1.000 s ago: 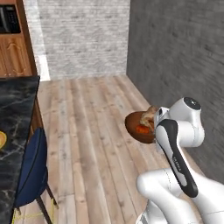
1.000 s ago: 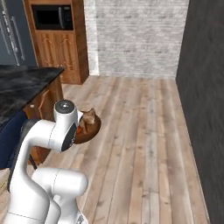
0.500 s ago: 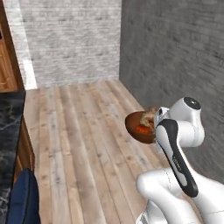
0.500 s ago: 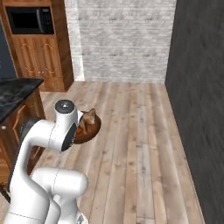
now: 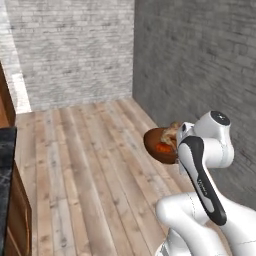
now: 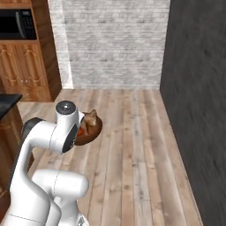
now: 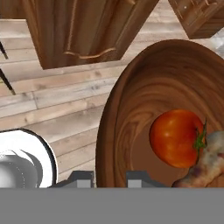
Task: Pick the chicken drumstick and tomato from their plates and place them in the bowl. Then put the bowl in the fridge.
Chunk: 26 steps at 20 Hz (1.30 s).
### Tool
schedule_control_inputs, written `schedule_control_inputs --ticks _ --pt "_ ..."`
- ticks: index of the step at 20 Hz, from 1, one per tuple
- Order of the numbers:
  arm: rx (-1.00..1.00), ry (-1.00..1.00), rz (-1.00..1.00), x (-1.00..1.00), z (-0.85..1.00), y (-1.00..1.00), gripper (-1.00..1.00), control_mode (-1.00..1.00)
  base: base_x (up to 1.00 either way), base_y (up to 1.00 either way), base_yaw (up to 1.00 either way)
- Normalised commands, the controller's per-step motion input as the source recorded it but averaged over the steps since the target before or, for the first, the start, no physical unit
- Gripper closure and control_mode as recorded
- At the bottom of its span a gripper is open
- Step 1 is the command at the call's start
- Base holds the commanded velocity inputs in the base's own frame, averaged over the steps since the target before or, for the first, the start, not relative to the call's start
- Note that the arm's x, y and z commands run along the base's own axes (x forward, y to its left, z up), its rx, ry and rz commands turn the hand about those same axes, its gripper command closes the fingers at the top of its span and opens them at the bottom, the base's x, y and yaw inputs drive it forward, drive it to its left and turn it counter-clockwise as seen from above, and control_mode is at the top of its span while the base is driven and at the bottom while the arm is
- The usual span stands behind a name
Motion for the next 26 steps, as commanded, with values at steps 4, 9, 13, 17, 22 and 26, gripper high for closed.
schedule_control_inputs --ticks 4,9,13,17,22,26 --pt "0.00 0.00 0.00 0.00 0.00 0.00 1.00 1.00 0.85 0.29 0.05" --pt "0.00 0.00 0.00 0.00 0.00 0.00 1.00 1.00 0.84 0.28 0.09" --pt "0.00 0.00 0.00 0.00 0.00 0.00 1.00 1.00 0.85 0.29 0.09" --pt "0.00 0.00 0.00 0.00 0.00 0.00 1.00 1.00 0.82 0.29 0.13" --pt "0.00 0.00 0.00 0.00 0.00 0.00 1.00 1.00 0.80 0.28 0.18" --pt "0.00 0.00 0.00 0.00 0.00 0.00 1.00 1.00 0.76 0.26 0.24"
